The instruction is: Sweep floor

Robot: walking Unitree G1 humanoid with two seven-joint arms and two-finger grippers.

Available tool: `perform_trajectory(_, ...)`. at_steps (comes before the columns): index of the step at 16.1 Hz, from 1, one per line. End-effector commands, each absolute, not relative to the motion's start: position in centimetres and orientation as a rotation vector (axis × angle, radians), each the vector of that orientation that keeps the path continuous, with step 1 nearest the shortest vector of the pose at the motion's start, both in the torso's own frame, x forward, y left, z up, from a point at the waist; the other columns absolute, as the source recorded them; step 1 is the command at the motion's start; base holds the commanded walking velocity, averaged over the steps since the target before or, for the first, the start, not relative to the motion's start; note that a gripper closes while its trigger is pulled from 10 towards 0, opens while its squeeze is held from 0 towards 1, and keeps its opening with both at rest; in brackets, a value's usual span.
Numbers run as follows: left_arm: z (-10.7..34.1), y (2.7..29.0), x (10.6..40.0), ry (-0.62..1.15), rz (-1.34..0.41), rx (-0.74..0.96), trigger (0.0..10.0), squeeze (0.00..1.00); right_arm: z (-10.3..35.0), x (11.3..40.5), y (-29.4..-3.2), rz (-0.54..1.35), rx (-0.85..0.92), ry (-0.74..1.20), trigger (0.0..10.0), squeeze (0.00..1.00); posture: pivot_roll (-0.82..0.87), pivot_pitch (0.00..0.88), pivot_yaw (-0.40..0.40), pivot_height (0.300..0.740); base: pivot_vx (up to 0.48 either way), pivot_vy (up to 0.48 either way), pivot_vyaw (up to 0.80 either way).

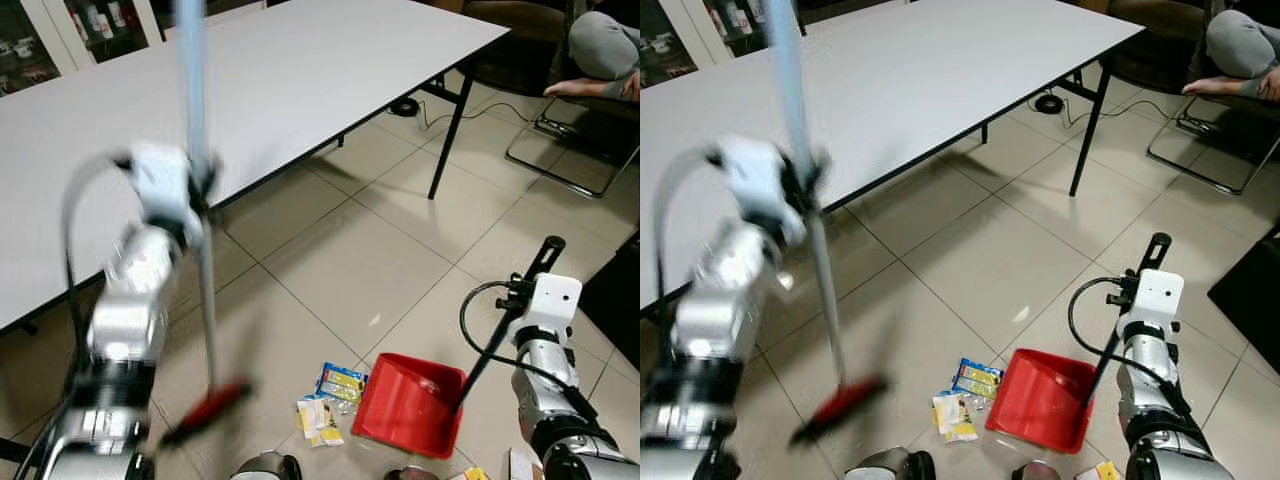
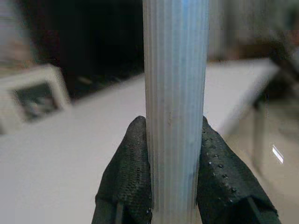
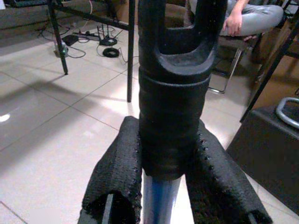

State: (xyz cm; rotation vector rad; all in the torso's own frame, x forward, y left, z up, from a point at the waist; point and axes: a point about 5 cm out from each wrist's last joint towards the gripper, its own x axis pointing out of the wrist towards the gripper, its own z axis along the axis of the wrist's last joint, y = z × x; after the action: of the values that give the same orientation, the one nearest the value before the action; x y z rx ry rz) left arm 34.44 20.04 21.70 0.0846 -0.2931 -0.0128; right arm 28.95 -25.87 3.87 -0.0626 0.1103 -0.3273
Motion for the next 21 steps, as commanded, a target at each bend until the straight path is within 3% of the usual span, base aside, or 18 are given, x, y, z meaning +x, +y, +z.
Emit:
perform_trajectory(1, 23.5, 21.3, 34.3, -0.385, 0.110, 0.006, 10.0, 0.00, 4.5, 29.5, -25.7, -0.316, -0.059, 0.080, 10.0, 0.00, -0.01, 0.072, 0.067, 0.740, 0.000, 0.000, 0.00)
perform_trajectory(4, 22.1, 21.6, 34.2, -0.331, 0.159, 0.008, 10.0, 0.00, 4.4, 29.5, -25.4, -0.296, -0.059, 0.082, 10.0, 0.00, -0.02, 0.073, 0.073, 0.740, 0.000, 0.000, 0.00)
perform_trajectory(7, 19.4, 19.7, 34.1, -0.247, 0.105, 0.049, 10.0, 0.00, 4.3, 29.4, -25.3, -0.232, -0.072, 0.090, 10.0, 0.00, -0.02, 0.091, 0.087, 0.740, 0.000, 0.000, 0.00)
perform_trajectory(15, 19.4, 18.1, 34.1, -0.251, 0.044, 0.113, 10.0, 0.00, 4.1, 28.2, -26.3, -0.214, -0.120, 0.074, 10.0, 0.00, -0.04, 0.135, 0.125, 0.740, 0.000, 0.000, 0.00)
perform_trajectory(21, 19.4, 17.5, 34.0, -0.251, 0.035, 0.081, 10.0, 0.00, 8.6, 29.2, -28.7, -0.287, -0.224, -0.134, 10.0, 0.00, -0.05, 0.130, 0.122, 0.740, 0.000, 0.000, 0.00)
